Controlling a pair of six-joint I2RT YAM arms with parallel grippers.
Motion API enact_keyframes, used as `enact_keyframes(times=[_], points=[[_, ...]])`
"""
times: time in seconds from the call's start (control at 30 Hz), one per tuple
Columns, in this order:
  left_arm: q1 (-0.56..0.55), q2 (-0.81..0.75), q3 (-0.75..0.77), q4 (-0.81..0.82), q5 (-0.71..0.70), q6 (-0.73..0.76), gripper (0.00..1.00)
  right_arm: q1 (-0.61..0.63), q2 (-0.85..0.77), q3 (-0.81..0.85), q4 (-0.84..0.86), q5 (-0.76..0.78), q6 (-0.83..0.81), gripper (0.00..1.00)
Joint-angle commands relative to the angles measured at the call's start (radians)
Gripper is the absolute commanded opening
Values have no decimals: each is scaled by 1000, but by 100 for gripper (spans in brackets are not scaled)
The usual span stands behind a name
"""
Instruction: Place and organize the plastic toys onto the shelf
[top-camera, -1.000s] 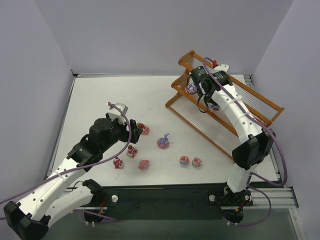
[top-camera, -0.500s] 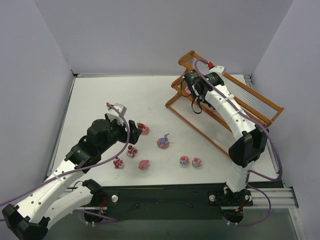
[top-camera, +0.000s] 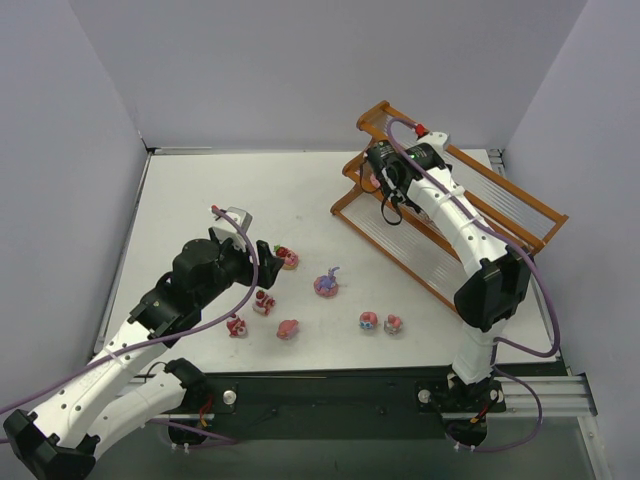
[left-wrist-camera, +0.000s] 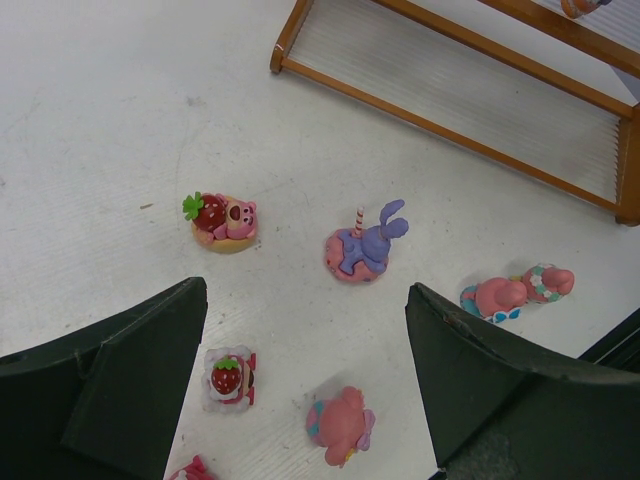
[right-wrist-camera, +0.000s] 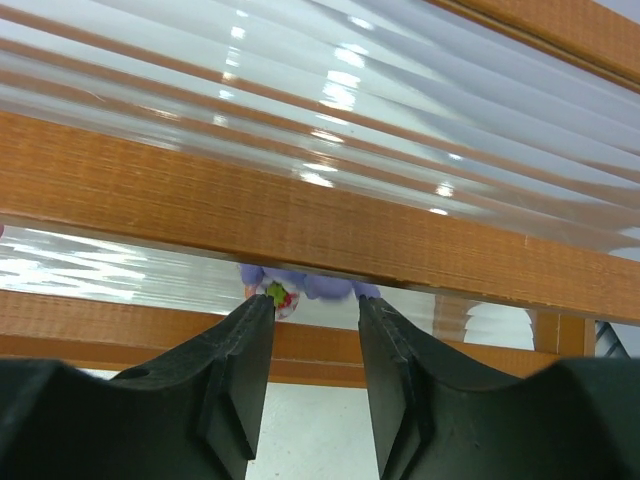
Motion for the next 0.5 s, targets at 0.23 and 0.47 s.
enact_keyframes(times=[0.23, 0.47], points=[[-1, 5, 3, 17, 10, 9, 91, 2, 31, 74, -56, 5, 5, 41], [-1, 14, 8, 20, 10, 11, 91, 12, 8, 80, -50, -3, -15, 43]])
